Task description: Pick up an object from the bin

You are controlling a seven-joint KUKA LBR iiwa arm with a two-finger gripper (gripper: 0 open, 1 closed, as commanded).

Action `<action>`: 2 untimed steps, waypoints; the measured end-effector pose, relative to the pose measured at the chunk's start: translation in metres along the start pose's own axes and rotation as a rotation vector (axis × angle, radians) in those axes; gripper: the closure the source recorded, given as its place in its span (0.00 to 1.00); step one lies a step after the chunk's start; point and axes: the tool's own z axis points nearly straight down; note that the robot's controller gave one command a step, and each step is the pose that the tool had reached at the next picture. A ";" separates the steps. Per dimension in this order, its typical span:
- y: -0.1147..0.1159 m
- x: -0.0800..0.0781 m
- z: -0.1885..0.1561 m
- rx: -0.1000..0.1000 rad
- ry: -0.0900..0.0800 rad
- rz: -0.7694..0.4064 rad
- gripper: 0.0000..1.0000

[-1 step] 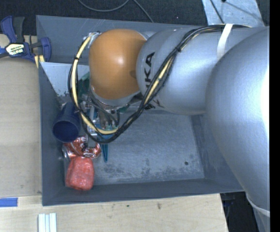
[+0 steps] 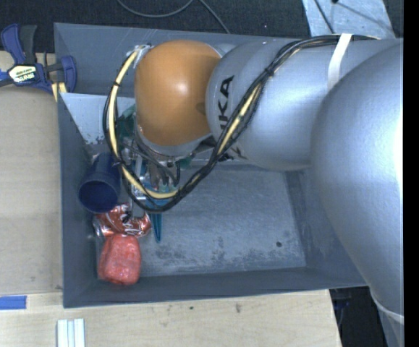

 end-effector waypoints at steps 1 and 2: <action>-0.009 0.000 0.035 -0.002 -0.006 -0.229 0.00; -0.022 -0.013 0.084 0.022 -0.007 -0.585 0.00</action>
Offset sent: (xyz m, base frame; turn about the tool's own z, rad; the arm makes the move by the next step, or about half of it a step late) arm 0.0072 -0.0066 -0.1053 -0.6291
